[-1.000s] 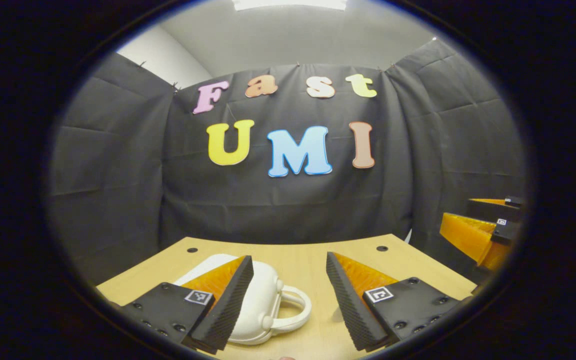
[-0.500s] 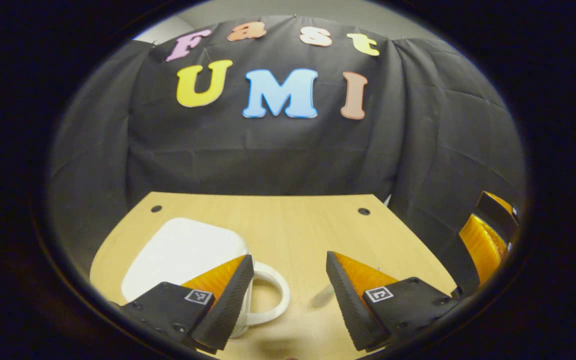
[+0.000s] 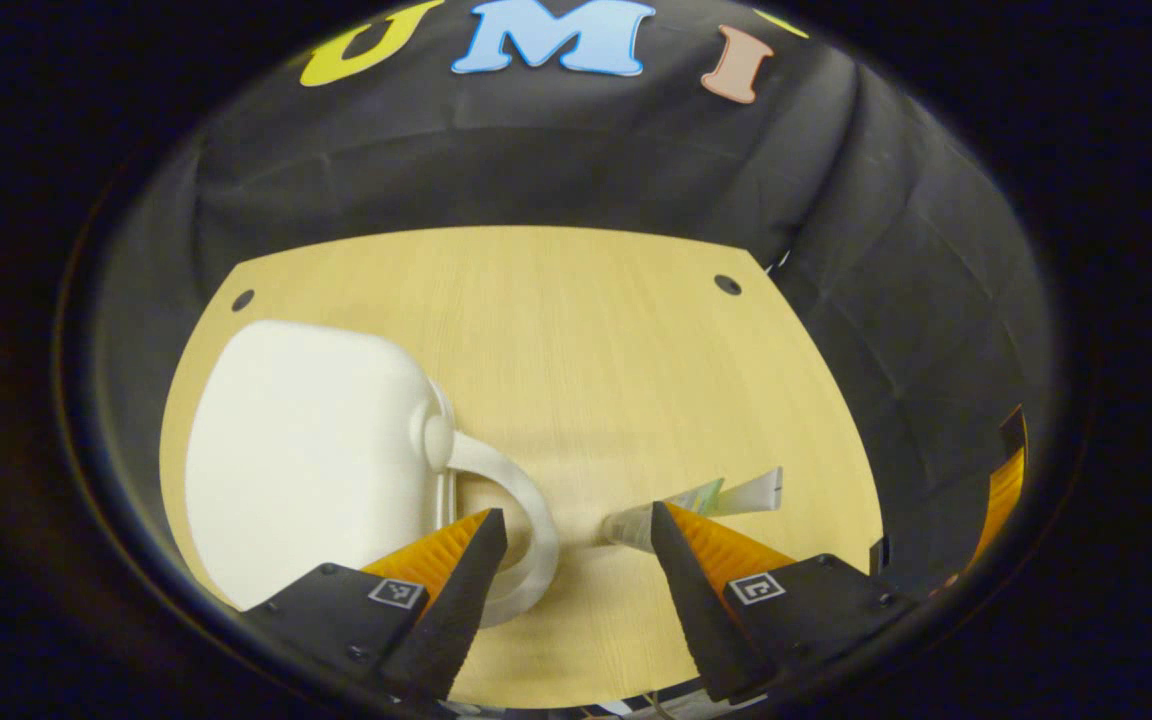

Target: First open the suitcase, pack the skin care products into it, and then close the suitcase.

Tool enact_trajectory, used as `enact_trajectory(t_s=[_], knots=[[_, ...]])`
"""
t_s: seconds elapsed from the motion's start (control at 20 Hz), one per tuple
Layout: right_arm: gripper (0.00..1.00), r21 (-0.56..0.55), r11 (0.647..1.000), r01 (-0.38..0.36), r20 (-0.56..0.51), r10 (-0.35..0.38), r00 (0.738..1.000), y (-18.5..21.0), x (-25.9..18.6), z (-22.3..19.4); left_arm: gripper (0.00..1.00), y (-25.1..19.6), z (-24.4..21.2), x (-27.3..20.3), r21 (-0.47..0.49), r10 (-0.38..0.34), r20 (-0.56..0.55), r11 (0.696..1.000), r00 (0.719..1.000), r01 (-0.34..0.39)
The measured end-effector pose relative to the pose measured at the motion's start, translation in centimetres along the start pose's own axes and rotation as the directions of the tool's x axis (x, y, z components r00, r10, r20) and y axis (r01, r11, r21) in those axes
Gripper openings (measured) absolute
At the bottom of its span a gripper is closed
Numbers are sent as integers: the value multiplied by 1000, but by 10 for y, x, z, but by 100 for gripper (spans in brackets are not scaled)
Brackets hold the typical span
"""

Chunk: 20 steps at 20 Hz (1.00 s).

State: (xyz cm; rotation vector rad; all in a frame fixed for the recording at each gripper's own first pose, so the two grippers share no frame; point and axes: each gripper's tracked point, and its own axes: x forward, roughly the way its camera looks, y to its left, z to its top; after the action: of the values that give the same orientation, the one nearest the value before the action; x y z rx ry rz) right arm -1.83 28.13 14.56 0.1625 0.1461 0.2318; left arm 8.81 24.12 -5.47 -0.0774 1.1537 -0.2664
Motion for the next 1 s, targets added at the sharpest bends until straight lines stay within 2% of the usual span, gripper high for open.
enact_trajectory(t_s=[0.15,0.4,0.5,0.55,0.7,0.75,0.9,1.0], knots=[[95,-5,1000,-4,-16,4,1000,1,-5,-1,93,10,-8,18,-9,16,-90,1000,996,-17],[95,-20,1000,2,-19,-3,1000,-3,-6,0,91,12,-23,41,-107,-25,-196,994,980,4],[95,-24,1000,6,-32,-6,999,-4,-7,-3,67,12,-29,45,-133,-37,-231,991,972,7],[95,-28,1000,8,-38,-9,999,-4,-9,-5,51,14,-33,46,-139,-37,-248,990,968,2],[95,-37,999,13,-37,-14,999,-3,-13,-3,39,24,-37,42,-120,-7,-294,992,956,-29],[95,-40,999,13,-35,-14,999,-3,-13,-3,23,21,-37,42,-105,-16,-288,994,958,-15],[95,-41,999,2,-35,-4,999,3,-14,-2,19,18,-31,33,-49,-36,-255,998,966,24],[95,-42,999,2,-19,-3,1000,6,-17,3,15,14,-23,22,-58,-60,-240,997,969,48]])
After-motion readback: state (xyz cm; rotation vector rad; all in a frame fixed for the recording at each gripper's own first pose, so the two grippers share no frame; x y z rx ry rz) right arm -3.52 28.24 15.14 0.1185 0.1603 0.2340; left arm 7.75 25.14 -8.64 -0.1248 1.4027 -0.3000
